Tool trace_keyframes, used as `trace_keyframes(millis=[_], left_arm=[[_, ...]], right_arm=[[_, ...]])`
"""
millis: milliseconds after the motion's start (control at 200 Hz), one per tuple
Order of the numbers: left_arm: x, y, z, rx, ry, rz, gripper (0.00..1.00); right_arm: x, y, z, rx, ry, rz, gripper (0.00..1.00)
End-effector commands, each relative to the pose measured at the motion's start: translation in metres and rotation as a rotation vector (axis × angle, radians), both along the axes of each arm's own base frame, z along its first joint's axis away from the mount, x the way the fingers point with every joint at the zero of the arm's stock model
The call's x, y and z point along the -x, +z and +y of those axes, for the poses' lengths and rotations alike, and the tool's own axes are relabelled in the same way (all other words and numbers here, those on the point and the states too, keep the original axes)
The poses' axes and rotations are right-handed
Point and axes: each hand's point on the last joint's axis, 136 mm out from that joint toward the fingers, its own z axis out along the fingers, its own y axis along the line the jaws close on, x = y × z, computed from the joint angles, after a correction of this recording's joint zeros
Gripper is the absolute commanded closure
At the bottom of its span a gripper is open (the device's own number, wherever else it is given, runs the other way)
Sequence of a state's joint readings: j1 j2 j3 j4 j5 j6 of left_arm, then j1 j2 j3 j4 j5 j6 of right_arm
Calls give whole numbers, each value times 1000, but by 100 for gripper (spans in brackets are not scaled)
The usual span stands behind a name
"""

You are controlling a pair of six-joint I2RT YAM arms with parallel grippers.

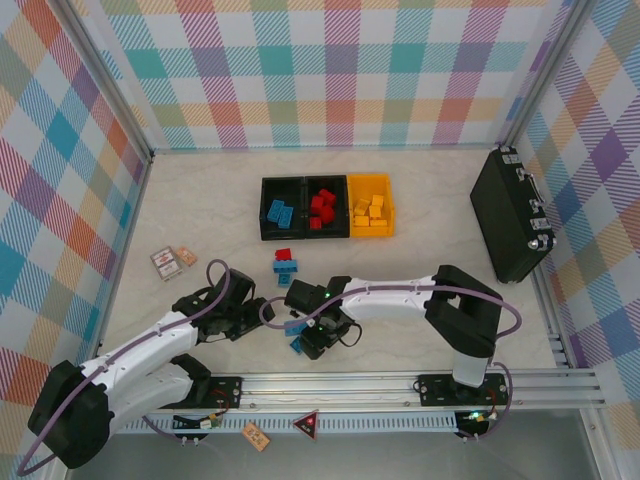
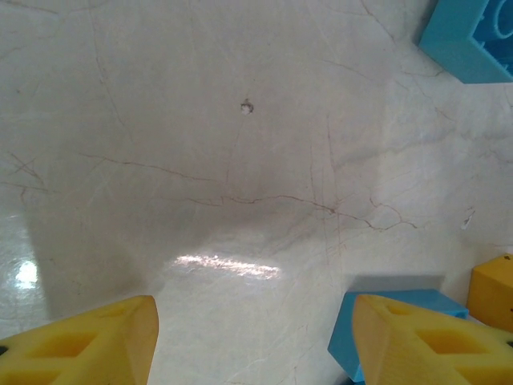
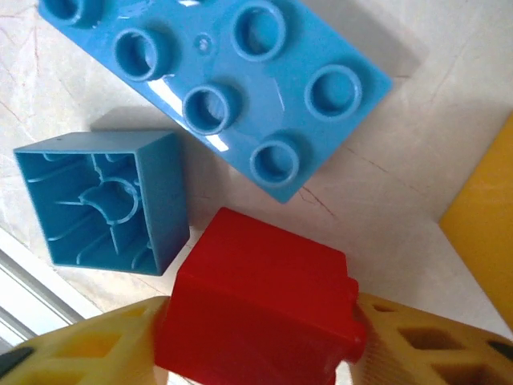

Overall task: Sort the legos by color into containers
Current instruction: Pick up the lego from the bottom-center of the table, then place the lego in the container.

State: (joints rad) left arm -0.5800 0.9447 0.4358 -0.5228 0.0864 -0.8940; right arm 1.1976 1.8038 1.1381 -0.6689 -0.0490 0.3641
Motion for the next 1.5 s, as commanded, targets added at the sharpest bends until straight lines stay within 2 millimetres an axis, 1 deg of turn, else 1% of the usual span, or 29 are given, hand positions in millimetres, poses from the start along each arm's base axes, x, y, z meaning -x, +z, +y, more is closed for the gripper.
trace_keyframes(millis=[0,125,245,325,385,470,560,725,925,1075,1110,1160,1240,1305,1345,1495], left_arm=[[0,-2,2,-1,11,3,35],[-3,0,0,4,9,-3,35],[-9,6,-5,-2,-5,-18,35],[-15,11,-10,5,-17,-36,35],[-21,17,-15,14,-27,-55,35],[-29,26,-21,21,-38,-84,35],[-39,36,-27,21,-55,-107,35],[-60,56,-40,11,-91,-137,35],[-85,71,-54,21,-100,-172,35],[-99,73,-60,25,-102,-175,35],[-102,73,-61,25,-103,-173,35],[-104,72,-62,25,-104,-165,35],[-108,74,-64,26,-109,-167,35],[-110,75,-65,27,-107,-169,35],[-110,74,-64,25,-106,-166,35],[-107,70,-62,19,-105,-156,35]], right_arm=[[-5,11,4,-6,-14,-34,51],[-7,27,0,-19,-14,-58,56],[-8,52,-5,-41,-5,-89,58],[-15,71,-7,-62,1,-124,57],[-24,87,-8,-90,-18,-137,57],[-45,104,-8,-136,-56,-152,57],[-71,115,-8,-161,-98,-182,57],[-132,129,-9,-198,-217,-226,57],[-203,134,-10,-191,-337,-257,56],[-250,135,-10,-180,-399,-281,56],[-259,130,-8,-174,-408,-277,56],[-273,129,-7,-167,-422,-288,56],[-291,124,-8,-136,-436,-305,56],[-303,121,-12,-108,-453,-318,55],[-310,116,-15,-88,-462,-324,55],[-321,108,-26,-35,-475,-347,54]])
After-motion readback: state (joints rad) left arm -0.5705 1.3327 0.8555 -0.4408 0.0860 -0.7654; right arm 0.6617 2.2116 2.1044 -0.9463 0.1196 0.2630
